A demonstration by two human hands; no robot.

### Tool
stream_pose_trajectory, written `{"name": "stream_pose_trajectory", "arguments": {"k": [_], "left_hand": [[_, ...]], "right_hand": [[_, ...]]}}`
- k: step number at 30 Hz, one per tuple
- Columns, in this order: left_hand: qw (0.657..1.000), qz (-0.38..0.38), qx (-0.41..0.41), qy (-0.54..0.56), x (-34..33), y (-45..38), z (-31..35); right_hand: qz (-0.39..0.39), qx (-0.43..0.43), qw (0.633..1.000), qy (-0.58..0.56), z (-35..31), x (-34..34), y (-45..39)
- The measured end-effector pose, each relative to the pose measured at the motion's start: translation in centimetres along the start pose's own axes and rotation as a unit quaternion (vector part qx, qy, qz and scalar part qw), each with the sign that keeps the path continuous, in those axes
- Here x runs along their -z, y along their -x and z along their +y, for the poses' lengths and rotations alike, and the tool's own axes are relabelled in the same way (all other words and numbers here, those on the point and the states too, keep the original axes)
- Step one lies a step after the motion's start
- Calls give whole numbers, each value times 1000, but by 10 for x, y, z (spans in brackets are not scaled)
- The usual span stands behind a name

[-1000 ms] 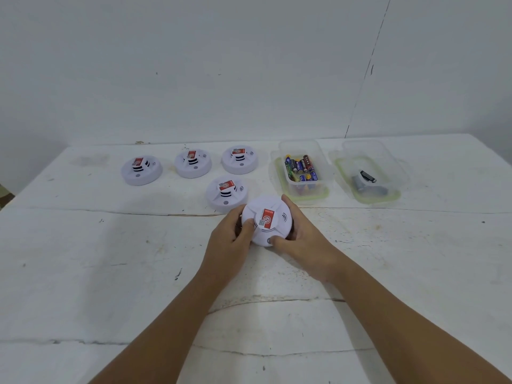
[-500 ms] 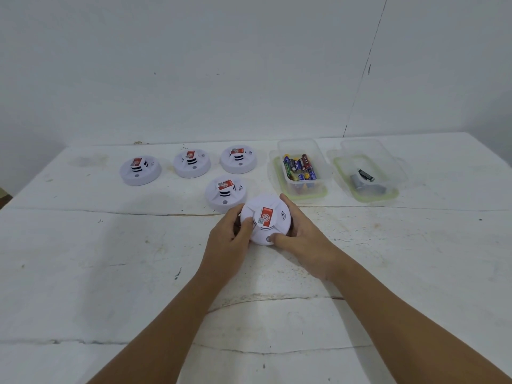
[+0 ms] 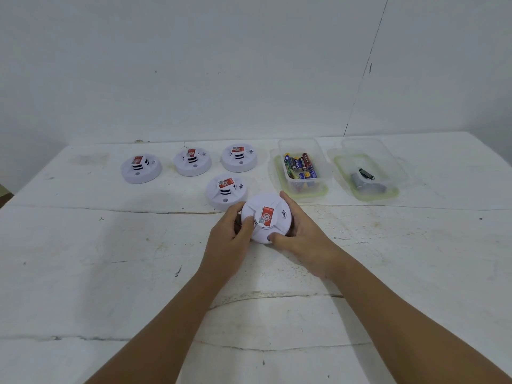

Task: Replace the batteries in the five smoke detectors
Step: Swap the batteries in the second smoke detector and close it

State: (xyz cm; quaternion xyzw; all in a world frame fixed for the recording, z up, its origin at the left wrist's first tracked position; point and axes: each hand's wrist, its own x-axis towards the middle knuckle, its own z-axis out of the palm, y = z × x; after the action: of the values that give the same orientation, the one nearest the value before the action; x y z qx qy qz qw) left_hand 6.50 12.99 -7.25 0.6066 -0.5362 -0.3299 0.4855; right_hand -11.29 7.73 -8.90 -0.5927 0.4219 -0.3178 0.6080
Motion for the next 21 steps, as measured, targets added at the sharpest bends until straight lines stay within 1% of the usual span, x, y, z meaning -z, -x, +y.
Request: {"name": "stream_pose_trajectory", "arguments": {"k": [14, 21], "left_hand": [[1000, 0, 0, -6, 1, 0, -1], [1000, 10, 6, -4, -1, -1, -3]], "right_hand": [[-17, 4, 1000, -1, -1, 3, 0], [-9, 2, 1000, -21, -1, 1, 0]]}}
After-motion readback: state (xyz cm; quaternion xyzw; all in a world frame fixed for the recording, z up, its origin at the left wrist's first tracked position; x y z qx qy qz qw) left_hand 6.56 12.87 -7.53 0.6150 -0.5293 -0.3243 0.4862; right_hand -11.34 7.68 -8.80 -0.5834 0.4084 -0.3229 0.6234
